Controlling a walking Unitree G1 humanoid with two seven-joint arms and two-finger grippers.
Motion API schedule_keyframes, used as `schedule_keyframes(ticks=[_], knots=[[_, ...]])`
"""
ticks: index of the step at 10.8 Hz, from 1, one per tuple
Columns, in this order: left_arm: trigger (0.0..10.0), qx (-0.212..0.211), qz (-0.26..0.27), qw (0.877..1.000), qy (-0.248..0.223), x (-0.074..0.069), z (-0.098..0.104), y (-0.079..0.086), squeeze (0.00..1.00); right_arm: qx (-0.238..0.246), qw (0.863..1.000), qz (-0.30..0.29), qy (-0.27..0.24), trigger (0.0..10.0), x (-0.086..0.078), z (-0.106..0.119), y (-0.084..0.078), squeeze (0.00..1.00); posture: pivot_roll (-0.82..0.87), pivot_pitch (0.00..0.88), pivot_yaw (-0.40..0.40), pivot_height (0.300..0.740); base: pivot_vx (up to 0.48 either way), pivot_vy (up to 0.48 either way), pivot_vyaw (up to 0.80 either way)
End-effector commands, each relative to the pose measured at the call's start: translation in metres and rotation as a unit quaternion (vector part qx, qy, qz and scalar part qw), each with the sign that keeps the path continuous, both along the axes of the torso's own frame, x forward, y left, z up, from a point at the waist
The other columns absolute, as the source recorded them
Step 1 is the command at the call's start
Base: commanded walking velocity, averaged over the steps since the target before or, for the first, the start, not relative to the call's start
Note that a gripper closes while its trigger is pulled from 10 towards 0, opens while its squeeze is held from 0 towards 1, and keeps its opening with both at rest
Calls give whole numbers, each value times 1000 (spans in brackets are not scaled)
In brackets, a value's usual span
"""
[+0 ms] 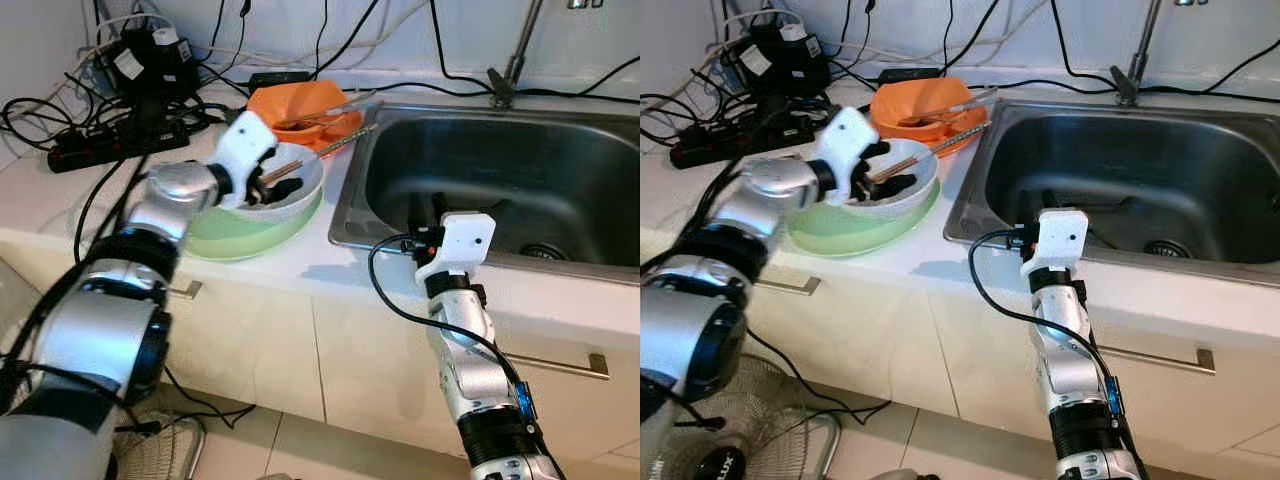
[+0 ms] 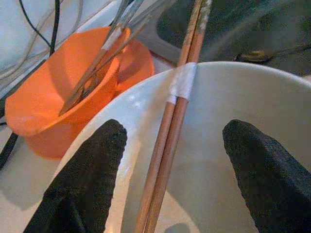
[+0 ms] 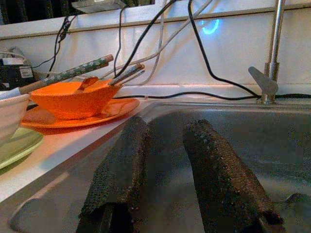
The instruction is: Kitchen organization
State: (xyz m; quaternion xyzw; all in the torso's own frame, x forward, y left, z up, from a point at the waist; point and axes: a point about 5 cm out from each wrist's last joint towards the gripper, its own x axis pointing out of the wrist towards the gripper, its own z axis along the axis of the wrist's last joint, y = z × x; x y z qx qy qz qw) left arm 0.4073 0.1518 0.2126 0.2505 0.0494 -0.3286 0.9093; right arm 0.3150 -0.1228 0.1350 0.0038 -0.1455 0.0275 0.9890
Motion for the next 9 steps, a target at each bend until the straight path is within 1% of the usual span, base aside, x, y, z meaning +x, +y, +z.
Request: schedule_keyframes(ticks=[1,3,4,5,9], knots=[[10000,19,9,1000,-10,3,5,-1,0,-1,1000,-2,-1,10000,1,0,0,0,49,0,128,740,0,0,0],[10000,46,21,998,-26,4,4,-7,0,-1,1000,-4,-1,10000,0,0,0,0,46,0,131,740,0,0,0],[10000,57,29,997,-36,6,5,-14,0,0,1000,-4,-1,10000,0,-1,1,0,45,0,134,740,0,0,0],[10000,61,38,996,-43,7,4,-19,0,0,1000,-5,-1,10000,-1,-1,1,0,40,0,137,740,0,0,0],[10000,63,61,995,-54,8,2,-28,0,0,1000,-10,0,10000,-5,-3,-1,0,20,0,144,740,0,0,0]])
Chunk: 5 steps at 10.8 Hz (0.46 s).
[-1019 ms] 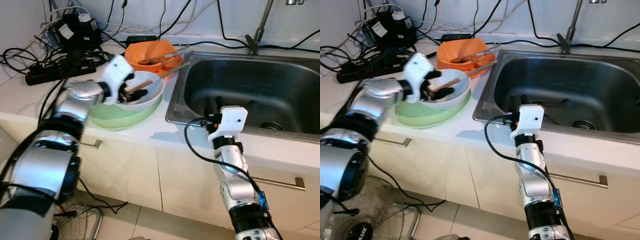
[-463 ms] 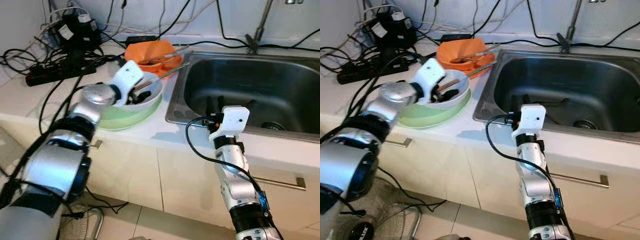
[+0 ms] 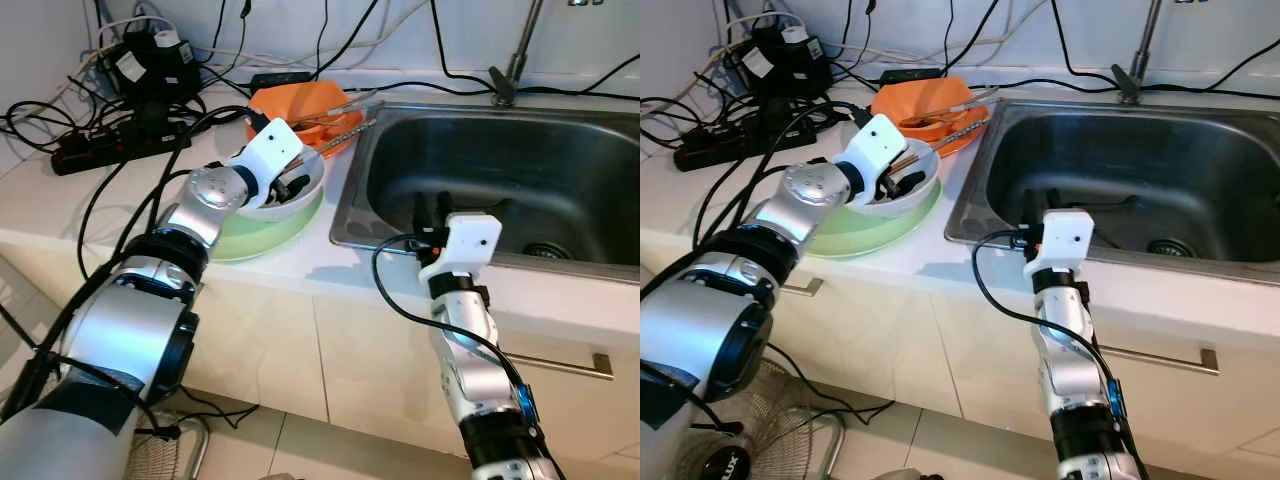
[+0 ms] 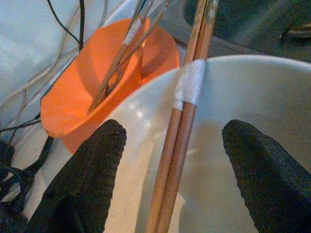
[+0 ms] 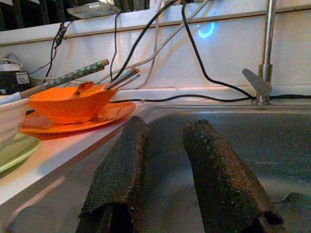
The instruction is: Kitchen organization
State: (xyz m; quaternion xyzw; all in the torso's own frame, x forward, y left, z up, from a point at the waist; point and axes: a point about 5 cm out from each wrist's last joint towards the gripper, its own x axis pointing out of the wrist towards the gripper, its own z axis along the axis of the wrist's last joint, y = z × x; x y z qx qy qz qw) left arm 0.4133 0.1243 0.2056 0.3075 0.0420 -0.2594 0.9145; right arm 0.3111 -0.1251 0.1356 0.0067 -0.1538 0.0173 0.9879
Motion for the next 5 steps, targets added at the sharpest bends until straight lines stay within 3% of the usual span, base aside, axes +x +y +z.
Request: schedule_keyframes(ticks=[1,5], knots=[[10000,5,5,1000,-3,3,8,-2,0,-4,1000,0,9,10000,-2,-4,1,0,18,0,144,740,0,0,0],[10000,-48,59,997,33,3,-1,8,0,-8,1000,4,13,10000,-5,-5,1,0,11,0,138,740,0,0,0]])
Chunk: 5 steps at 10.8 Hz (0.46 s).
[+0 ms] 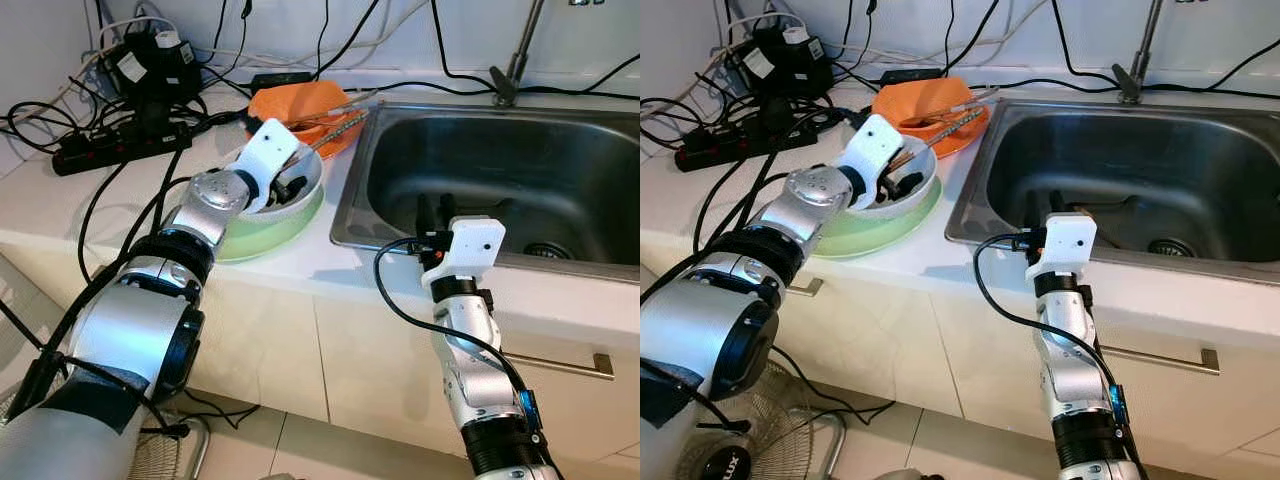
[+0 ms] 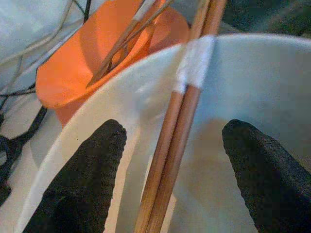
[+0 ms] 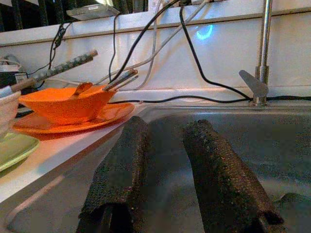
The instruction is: Kitchen organization
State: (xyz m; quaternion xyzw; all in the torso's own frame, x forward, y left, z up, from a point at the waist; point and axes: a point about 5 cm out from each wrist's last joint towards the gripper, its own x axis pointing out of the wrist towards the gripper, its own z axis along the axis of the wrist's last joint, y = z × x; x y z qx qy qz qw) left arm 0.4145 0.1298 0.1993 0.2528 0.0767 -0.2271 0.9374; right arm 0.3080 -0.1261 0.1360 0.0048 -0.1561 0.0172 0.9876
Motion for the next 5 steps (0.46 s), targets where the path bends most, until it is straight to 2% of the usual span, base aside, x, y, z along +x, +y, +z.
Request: schedule_keyframes(ticks=[1,3,4,5], knots=[[10000,-3,15,1000,5,2,3,4,0,-7,1000,7,17,10000,-2,-6,3,0,13,0,134,740,0,0,0],[10000,-3,22,1000,12,1,-1,6,0,-9,1000,9,20,10000,-3,-7,3,0,15,0,130,740,0,0,0],[4745,-2,28,999,19,0,-4,8,0,-10,1000,10,20,10000,-3,-6,3,0,16,0,127,740,0,0,0],[0,-2,32,999,23,0,-6,9,0,-10,1000,11,21,10000,-2,-5,3,0,16,0,125,740,0,0,0]])
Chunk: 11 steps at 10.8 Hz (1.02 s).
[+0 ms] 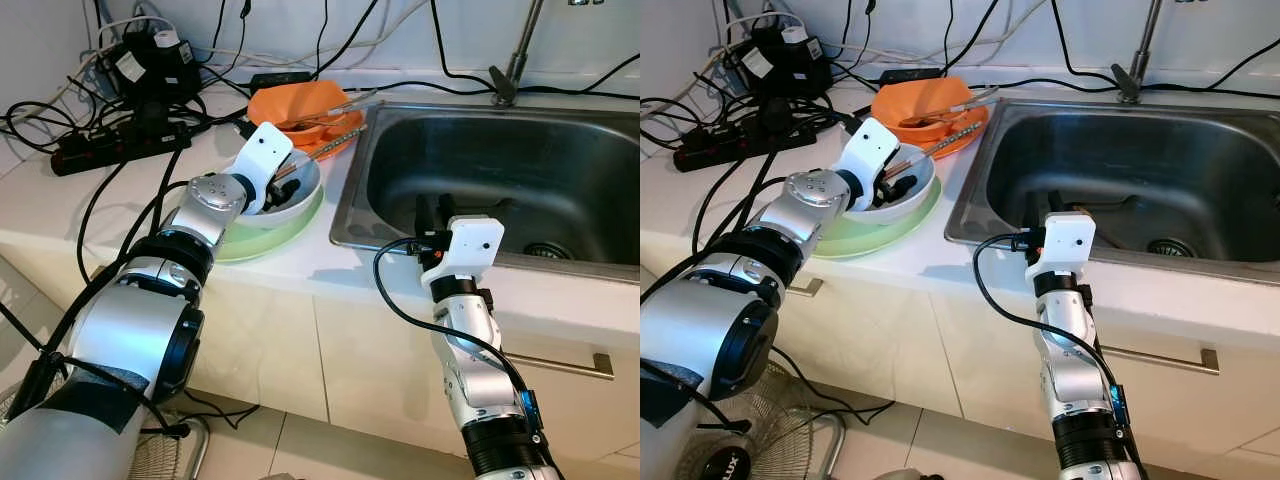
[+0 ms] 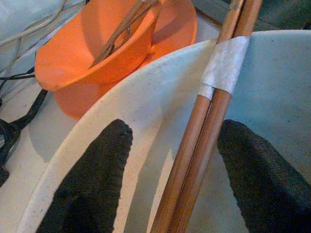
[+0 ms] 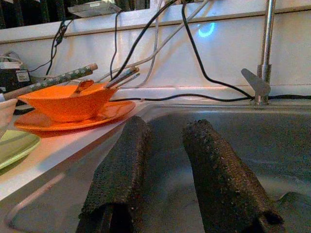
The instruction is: Kitchen organization
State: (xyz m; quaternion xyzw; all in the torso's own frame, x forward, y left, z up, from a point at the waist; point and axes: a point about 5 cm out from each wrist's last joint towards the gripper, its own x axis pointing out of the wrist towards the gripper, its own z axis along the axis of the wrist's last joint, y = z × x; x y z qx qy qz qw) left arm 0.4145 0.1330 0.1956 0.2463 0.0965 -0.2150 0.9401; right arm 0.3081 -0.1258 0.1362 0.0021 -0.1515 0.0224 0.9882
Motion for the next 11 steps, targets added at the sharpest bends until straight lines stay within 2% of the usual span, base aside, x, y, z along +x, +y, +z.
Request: schedule_keyframes(ticks=[1,11], knots=[[0,0,11,1000,9,0,-3,6,0,-7,1000,7,16,10000,-2,-5,2,0,17,0,124,740,0,0,0],[0,5,12,1000,1,0,1,8,0,-9,1000,14,21,10000,1,-5,6,0,25,0,118,740,0,0,0]])
